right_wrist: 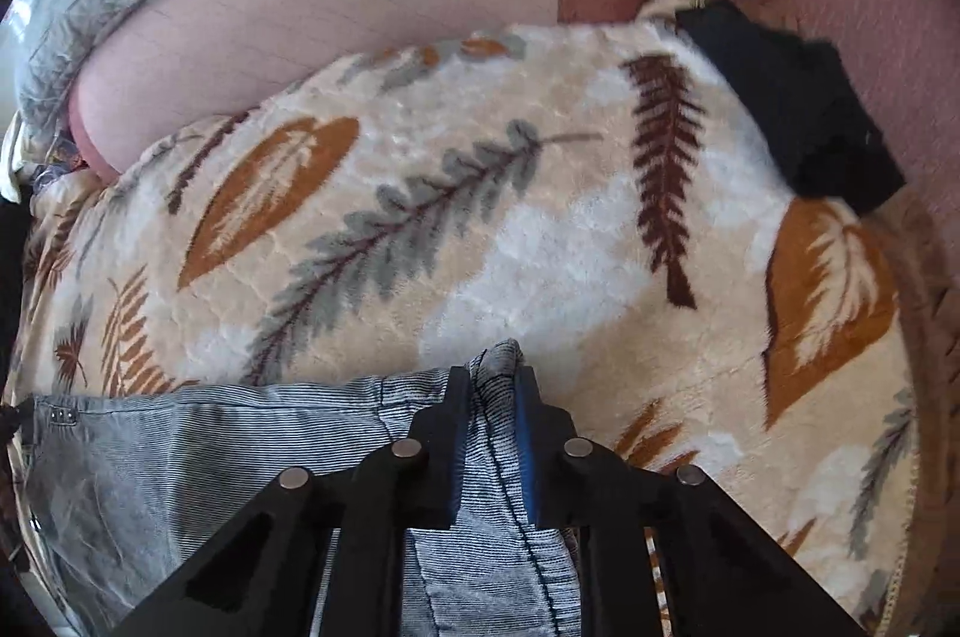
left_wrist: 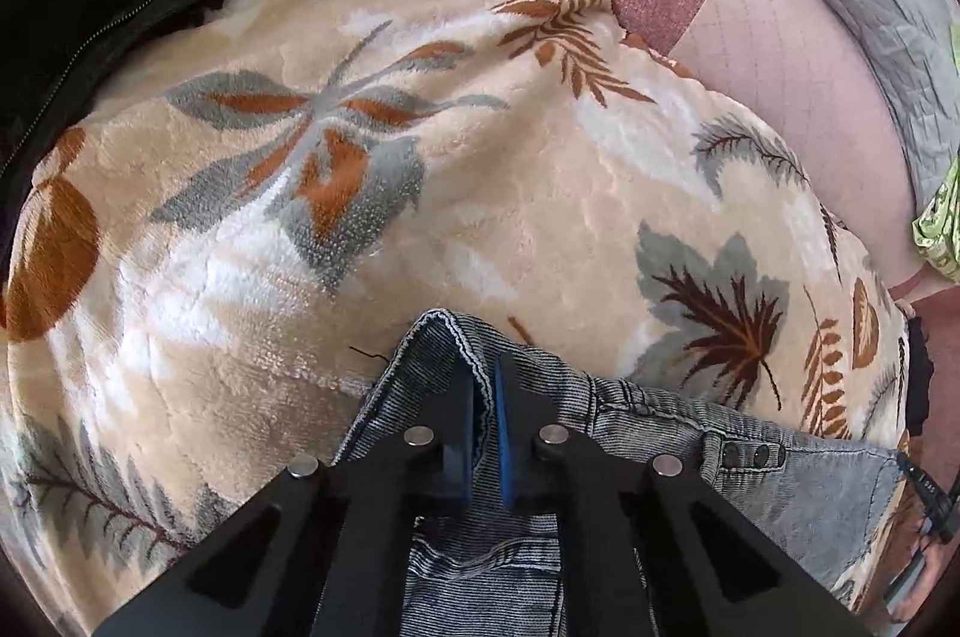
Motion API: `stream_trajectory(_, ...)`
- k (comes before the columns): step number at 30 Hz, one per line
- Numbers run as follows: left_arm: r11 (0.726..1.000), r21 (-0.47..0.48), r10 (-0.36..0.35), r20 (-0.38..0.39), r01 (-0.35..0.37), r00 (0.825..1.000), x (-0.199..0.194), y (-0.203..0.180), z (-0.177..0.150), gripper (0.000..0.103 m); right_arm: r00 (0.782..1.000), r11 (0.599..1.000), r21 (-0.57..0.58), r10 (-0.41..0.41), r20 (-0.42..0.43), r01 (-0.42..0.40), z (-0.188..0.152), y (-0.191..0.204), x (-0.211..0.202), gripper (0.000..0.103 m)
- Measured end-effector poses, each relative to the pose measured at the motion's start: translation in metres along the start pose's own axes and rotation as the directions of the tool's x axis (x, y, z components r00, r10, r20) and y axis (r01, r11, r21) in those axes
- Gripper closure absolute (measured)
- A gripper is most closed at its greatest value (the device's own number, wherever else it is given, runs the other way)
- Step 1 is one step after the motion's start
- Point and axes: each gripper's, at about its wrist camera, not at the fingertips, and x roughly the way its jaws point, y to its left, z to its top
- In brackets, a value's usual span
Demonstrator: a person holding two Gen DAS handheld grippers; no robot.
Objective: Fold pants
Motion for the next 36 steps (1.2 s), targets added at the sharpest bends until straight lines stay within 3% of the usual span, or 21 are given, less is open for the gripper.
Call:
stream_trajectory(5, 1.0, 0.003, -0.015, 0.051, 0.015, 0.999, -0.011, 0.002, 0.003, 0.099, 0.999, 1.0, 0.008, -0.001, 0.034, 0.001, -0.002, -0.003, -0.011, 0.088)
stream_trajectory(9, 1.0, 0.017, 0.01, 0.029, -0.01, 1.0, -0.007, -0.001, 0.003, 0.099, 1.0, 1.0, 0.005, -0.023, -0.016, 0.024, -0.007, -0.006, 0.009, 0.088)
stream_trajectory(13, 1.0, 0.01, -0.007, 0.041, 0.007, 0.999, -0.012, -0.003, 0.003, 0.1, 1.0, 0.999, 0.041, 0.01, 0.009, -0.01, -0.006, -0.011, 0.004, 0.088)
stream_trajectory(21, 0.997, 0.059, -0.066, 0.133, 0.059, 0.989, -0.061, -0.013, -0.008, 0.1, 0.992, 0.997, 0.047, 0.057, 0.114, -0.063, -0.011, -0.009, -0.055, 0.088)
stream_trajectory(26, 0.99, 0.07, -0.136, 0.201, 0.124, 0.97, -0.111, -0.01, -0.031, 0.1, 0.979, 0.994, 0.046, 0.085, 0.187, -0.095, -0.027, -0.009, -0.106, 0.088)
stream_trajectory(32, 0.969, 0.108, -0.246, 0.292, 0.224, 0.924, -0.188, 0.015, -0.091, 0.1, 0.936, 0.98, 0.058, 0.165, 0.31, -0.191, -0.086, -0.027, -0.185, 0.088)
stream_trajectory(36, 0.952, 0.128, -0.306, 0.305, 0.28, 0.902, -0.212, 0.051, -0.15, 0.1, 0.911, 0.968, 0.007, 0.236, 0.337, -0.253, -0.17, -0.048, -0.215, 0.088)
